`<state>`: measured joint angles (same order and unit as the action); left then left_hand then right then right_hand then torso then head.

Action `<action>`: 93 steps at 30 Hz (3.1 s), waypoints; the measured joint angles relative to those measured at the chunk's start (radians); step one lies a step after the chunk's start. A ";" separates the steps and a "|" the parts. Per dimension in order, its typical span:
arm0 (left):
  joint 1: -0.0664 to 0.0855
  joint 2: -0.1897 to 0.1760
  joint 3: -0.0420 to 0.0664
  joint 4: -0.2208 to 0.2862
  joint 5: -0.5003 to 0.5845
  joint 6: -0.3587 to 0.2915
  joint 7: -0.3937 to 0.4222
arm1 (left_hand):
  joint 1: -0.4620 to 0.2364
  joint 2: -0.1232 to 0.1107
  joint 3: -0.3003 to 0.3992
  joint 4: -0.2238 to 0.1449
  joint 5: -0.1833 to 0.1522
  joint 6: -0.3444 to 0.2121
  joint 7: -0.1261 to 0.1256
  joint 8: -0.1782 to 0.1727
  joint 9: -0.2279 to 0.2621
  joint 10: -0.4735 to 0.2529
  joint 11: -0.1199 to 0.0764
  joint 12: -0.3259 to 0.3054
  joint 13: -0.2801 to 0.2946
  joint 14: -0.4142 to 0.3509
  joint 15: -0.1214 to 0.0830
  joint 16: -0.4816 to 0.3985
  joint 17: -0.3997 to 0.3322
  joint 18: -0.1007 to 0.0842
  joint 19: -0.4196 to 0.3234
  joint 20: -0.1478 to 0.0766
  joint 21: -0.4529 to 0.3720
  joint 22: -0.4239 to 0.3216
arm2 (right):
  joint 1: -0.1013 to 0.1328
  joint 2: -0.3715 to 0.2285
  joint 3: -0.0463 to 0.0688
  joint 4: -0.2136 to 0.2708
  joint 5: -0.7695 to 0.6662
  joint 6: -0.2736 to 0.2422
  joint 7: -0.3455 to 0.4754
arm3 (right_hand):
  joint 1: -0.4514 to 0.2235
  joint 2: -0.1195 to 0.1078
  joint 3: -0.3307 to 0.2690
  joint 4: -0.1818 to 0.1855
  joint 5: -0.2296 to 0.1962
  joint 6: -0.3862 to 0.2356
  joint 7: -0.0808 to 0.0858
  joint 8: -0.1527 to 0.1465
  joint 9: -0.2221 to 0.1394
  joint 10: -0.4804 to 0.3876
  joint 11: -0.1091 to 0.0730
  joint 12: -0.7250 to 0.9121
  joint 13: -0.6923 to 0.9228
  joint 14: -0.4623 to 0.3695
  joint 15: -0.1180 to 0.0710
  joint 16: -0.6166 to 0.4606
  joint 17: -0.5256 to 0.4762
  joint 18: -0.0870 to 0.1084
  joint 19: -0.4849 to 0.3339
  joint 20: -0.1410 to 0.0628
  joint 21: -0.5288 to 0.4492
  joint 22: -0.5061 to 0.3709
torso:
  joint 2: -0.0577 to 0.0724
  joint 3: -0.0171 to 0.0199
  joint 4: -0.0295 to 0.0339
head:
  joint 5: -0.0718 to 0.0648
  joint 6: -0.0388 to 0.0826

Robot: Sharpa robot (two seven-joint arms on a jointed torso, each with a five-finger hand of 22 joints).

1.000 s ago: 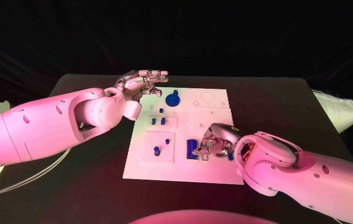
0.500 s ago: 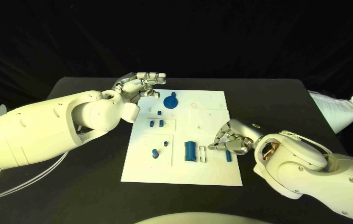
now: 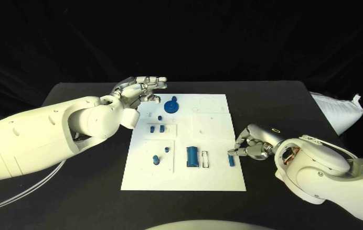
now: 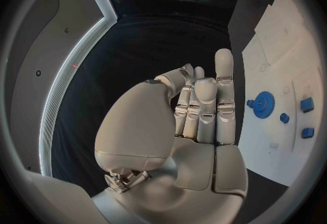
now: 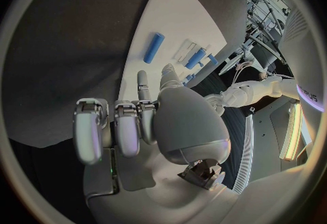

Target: Assemble the parts on the task board

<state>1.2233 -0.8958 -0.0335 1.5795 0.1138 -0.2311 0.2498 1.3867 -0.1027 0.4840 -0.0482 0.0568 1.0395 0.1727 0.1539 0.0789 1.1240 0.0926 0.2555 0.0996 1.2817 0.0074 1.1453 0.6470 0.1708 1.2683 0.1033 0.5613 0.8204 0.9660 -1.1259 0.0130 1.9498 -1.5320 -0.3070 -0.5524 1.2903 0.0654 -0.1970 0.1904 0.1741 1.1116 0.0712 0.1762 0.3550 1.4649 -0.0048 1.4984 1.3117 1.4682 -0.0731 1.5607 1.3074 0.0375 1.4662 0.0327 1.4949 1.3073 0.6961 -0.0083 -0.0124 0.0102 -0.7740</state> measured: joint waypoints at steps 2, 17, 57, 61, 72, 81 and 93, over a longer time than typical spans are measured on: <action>0.000 0.000 0.000 0.000 0.000 0.000 0.000 | 0.000 0.000 0.000 0.000 0.000 0.000 0.000 0.000 0.000 0.000 0.000 0.000 0.000 0.000 0.000 0.000 0.000 0.000 0.000 0.000 0.000 0.000 | -0.005 0.001 -0.001 -0.003 -0.011 0.006 -0.002 | 0.000 0.000 0.000 0.000 0.000 0.003 0.001 0.000 0.000 0.000 0.000 -0.003 0.000 0.000 0.000 0.000 0.000 0.000 0.000 0.000 0.000 0.000 | 0.000 0.0005 0.0002 | -0.002 0.000; 0.000 0.000 0.000 -0.001 0.000 0.000 0.000 | 0.000 0.000 0.000 0.000 0.000 0.000 0.000 0.000 0.000 0.000 0.000 0.000 0.000 0.000 0.000 0.000 0.000 0.000 0.000 0.000 0.000 0.000 | -0.025 0.045 -0.004 -0.040 -0.057 0.047 -0.014 | 0.000 0.000 0.000 0.000 0.000 0.017 -0.007 0.000 -0.001 -0.002 0.002 -0.012 0.000 0.000 0.000 0.000 0.001 0.000 0.000 0.000 -0.004 0.001 | 0.001 0.0000 0.0036 | -0.003 -0.004; 0.000 0.000 -0.001 0.000 -0.002 0.000 -0.002 | 0.000 0.000 -0.003 -0.003 0.000 0.000 0.000 0.004 0.000 -0.004 0.004 0.006 0.000 0.000 0.000 0.000 -0.004 0.000 0.000 0.000 0.000 -0.001 | -0.029 0.113 -0.001 -0.034 -0.306 0.172 -0.008 | 0.124 -0.068 0.255 -0.154 -0.041 0.044 -0.012 -0.050 -0.012 -0.009 -0.005 -0.023 0.000 -0.002 -0.009 0.000 0.000 0.000 0.000 -0.008 -0.004 0.000 | 0.000 -0.0009 0.0032 | 0.008 -0.007; 0.000 0.000 -0.001 0.000 -0.003 0.000 -0.003 | 0.000 0.000 -0.003 -0.003 0.000 0.000 0.000 0.004 0.000 -0.004 0.004 0.006 0.000 0.000 0.000 0.000 -0.004 0.000 0.000 0.000 0.000 -0.001 | -0.033 0.105 -0.003 -0.026 -0.278 0.143 -0.011 | 0.116 -0.061 0.321 -0.160 -0.009 0.039 -0.008 -0.053 -0.010 -0.009 -0.005 -0.027 -0.005 -0.002 -0.009 0.000 0.000 0.000 0.000 -0.008 -0.004 0.000 | 0.000 -0.0008 0.0031 | 0.009 -0.006; 0.000 0.000 -0.001 0.001 -0.004 0.000 -0.003 | 0.000 0.000 -0.003 -0.003 0.000 0.000 0.000 0.004 0.000 -0.004 0.004 0.006 0.000 0.000 0.000 0.000 -0.004 0.000 0.000 0.000 0.000 -0.001 | -0.031 0.096 -0.002 0.002 -0.121 0.022 -0.027 | 0.053 -0.064 0.445 -0.153 0.020 0.038 -0.009 -0.058 -0.011 -0.009 -0.006 -0.031 -0.005 -0.002 -0.010 0.004 0.000 0.000 0.000 -0.008 -0.004 0.000 | 0.000 -0.0012 0.0035 | 0.009 -0.006; 0.000 0.000 -0.001 0.005 -0.005 0.000 -0.003 | 0.000 0.000 -0.003 -0.003 0.000 0.000 0.000 0.004 0.000 -0.004 0.004 0.006 0.000 0.000 0.000 0.000 -0.004 0.000 0.000 0.000 0.000 -0.001 | -0.030 0.110 -0.001 0.015 0.006 -0.059 -0.031 | 0.000 -0.096 0.518 -0.139 0.020 0.040 -0.007 -0.059 -0.011 -0.009 -0.006 -0.020 -0.004 -0.002 -0.009 0.004 0.000 0.000 0.000 -0.008 -0.004 0.000 | 0.000 -0.0019 0.0033 | 0.008 -0.007; 0.000 0.000 -0.001 0.008 -0.005 0.000 -0.003 | 0.000 0.000 -0.003 -0.003 0.000 0.000 0.000 0.004 0.000 -0.004 0.004 0.006 0.000 0.000 0.000 0.000 -0.004 0.000 0.000 0.000 0.000 -0.001 | -0.030 0.155 -0.003 -0.012 0.119 -0.070 -0.039 | -0.083 -0.129 0.505 -0.096 0.129 0.047 -0.001 -0.045 0.015 -0.009 -0.006 0.004 -0.004 -0.002 -0.009 0.004 0.000 0.000 0.000 -0.007 0.004 0.000 | 0.000 -0.0015 0.0032 | 0.008 -0.009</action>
<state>1.2233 -0.8954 -0.0344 1.5877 0.1089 -0.2309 0.2469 1.3867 -0.1027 0.4811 -0.0510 0.0568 1.0395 0.1726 0.1578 0.0790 1.1204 0.0962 0.2614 0.0996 1.2817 0.0074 1.1453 0.6429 0.1708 1.2682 0.1033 0.5613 0.8191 0.9357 -0.9704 0.0098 1.9380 -1.4128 -0.3767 -0.5912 1.2076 -0.0632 0.3080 0.0942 0.3026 1.1590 0.0701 0.1316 0.3705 1.4561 -0.0108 1.5026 1.3080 1.4666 -0.0825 1.5647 1.3073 0.0375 1.4661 0.0252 1.4990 1.3073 0.6960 -0.0099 -0.0092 0.0177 -0.7828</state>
